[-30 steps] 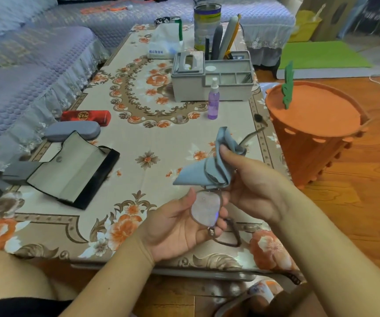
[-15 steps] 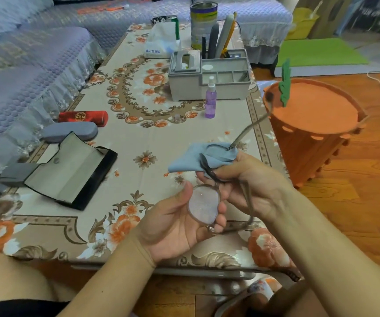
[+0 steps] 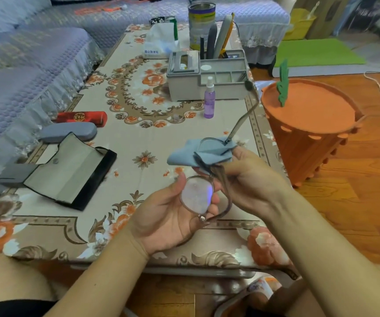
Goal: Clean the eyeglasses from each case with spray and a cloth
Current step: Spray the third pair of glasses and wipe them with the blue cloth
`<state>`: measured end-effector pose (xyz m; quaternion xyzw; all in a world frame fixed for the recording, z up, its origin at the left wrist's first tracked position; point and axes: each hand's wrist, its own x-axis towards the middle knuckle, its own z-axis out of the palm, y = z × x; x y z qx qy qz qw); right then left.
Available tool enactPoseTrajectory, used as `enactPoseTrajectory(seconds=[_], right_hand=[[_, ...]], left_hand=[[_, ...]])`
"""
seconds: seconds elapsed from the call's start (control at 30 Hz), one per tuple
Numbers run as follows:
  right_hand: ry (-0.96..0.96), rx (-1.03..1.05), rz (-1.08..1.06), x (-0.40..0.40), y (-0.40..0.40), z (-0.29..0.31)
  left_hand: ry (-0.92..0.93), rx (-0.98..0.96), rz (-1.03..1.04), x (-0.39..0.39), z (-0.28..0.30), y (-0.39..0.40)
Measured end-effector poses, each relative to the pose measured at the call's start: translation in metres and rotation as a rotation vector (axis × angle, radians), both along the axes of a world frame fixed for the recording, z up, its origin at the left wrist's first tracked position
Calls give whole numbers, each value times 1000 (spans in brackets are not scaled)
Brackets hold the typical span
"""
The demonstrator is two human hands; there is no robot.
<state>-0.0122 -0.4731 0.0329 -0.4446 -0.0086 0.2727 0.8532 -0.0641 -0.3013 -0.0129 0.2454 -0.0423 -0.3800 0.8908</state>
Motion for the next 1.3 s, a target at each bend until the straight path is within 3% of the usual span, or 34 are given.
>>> enactPoseTrajectory(seconds=[0.13, 0.33, 0.43, 0.5, 0.57, 0.63, 0.7, 0.77, 0.87, 0.97, 1.03, 1.17, 1.3], right_hand=[[30, -5, 17, 0, -2, 4], [124, -100, -303, -2, 11, -7], [84, -217, -190, 7, -1, -8], [-101, -530, 33, 15, -23, -2], [-324, -1096, 125, 27, -45, 1], [-490, -1681, 76, 33, -60, -3], [-545, -1871, -35, 31, -59, -6], [-615, -1899, -67, 26, -52, -11], [-689, -1877, 46, 21, -41, -12], [-683, -1644, 257, 21, -36, -1], [-665, -1481, 280, 20, -35, 6], [-701, -1308, 97, 17, -27, 2], [-383, -911, -154, 12, -11, -1]], left_hand=[[12, 54, -21, 0, -3, 2], [-23, 120, -34, -1, -3, -13], [-1, 78, -10, -7, -8, -14], [40, 35, 32, -11, -13, -4], [89, 7, 95, -10, -16, 10], [126, -2, 123, -7, -18, 20], [137, -5, 119, -5, -17, 24], [137, 4, 113, -3, -15, 21], [137, 12, 125, -1, -16, 16], [127, 10, 116, 1, -17, 15], [108, -8, 96, 1, -15, 16], [95, -28, 40, -3, -14, 12], [83, -7, 11, -7, -19, 3]])
